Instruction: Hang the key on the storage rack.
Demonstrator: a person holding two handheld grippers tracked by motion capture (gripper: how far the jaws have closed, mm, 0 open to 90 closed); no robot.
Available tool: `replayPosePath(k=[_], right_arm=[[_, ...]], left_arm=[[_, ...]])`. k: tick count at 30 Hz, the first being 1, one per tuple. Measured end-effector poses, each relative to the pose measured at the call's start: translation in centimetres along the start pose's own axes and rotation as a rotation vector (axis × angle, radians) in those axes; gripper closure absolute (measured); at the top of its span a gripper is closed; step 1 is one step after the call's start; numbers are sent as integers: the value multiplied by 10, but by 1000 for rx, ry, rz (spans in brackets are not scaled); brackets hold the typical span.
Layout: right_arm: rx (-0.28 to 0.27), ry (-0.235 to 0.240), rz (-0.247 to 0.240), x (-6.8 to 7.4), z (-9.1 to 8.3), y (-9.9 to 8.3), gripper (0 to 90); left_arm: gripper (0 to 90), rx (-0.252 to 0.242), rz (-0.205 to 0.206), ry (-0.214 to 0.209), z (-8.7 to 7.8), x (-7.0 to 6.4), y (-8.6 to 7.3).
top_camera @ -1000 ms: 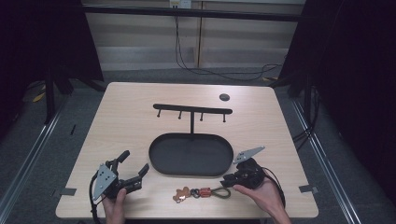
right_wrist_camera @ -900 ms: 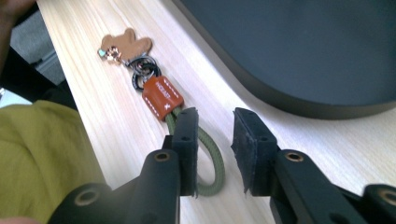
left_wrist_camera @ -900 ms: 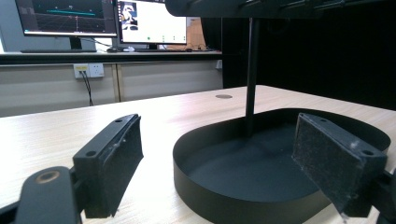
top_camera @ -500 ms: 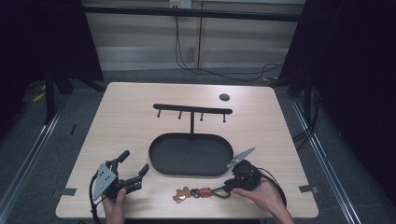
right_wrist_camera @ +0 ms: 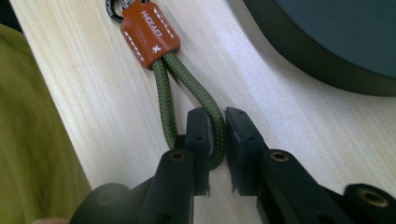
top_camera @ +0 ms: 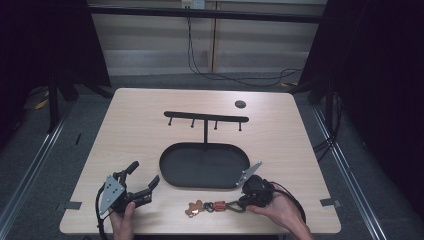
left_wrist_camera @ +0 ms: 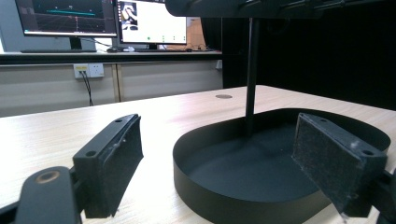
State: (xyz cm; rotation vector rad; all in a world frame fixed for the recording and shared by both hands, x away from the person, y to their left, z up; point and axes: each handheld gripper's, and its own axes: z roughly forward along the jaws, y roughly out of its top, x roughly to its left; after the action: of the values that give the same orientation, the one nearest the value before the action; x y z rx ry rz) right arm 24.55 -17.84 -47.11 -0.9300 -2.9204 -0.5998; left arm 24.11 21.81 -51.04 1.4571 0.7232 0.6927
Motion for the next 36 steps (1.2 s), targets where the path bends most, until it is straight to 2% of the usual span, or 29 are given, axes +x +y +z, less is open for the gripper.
replayPosePath(k=[2, 5, 8, 16, 19, 22, 29, 30, 31, 32, 36], right_arm=[[23, -10, -11, 1, 0, 2, 834], [39, -2, -1, 0, 0, 4, 840], [62, 19, 17, -3, 0, 8, 850], [89, 83, 26, -12, 0, 12, 853], [92, 92, 22, -13, -3, 14, 854], [117, 93, 6, -14, -14, 24, 855], [161, 90, -34, -13, -24, 40, 856], [171, 90, -68, -11, -27, 46, 856], [171, 90, -68, -11, -27, 46, 856], [186, 107, -88, -9, -30, 51, 857], [213, 103, -108, -4, -35, 61, 857]], left_arm=[[157, 2, 2, 0, 0, 0, 0], [157, 5, 7, -1, 0, 0, 0], [157, 0, 0, 0, 0, 0, 0], [157, 0, 0, 0, 0, 0, 0], [157, 0, 0, 0, 0, 0, 0], [157, 0, 0, 0, 0, 0, 0], [157, 0, 0, 0, 0, 0, 0], [157, 0, 0, 0, 0, 0, 0], [157, 0, 0, -1, 0, 0, 0], [157, 0, 0, -1, 0, 0, 0], [157, 5, 7, -3, 0, 1, 0]])
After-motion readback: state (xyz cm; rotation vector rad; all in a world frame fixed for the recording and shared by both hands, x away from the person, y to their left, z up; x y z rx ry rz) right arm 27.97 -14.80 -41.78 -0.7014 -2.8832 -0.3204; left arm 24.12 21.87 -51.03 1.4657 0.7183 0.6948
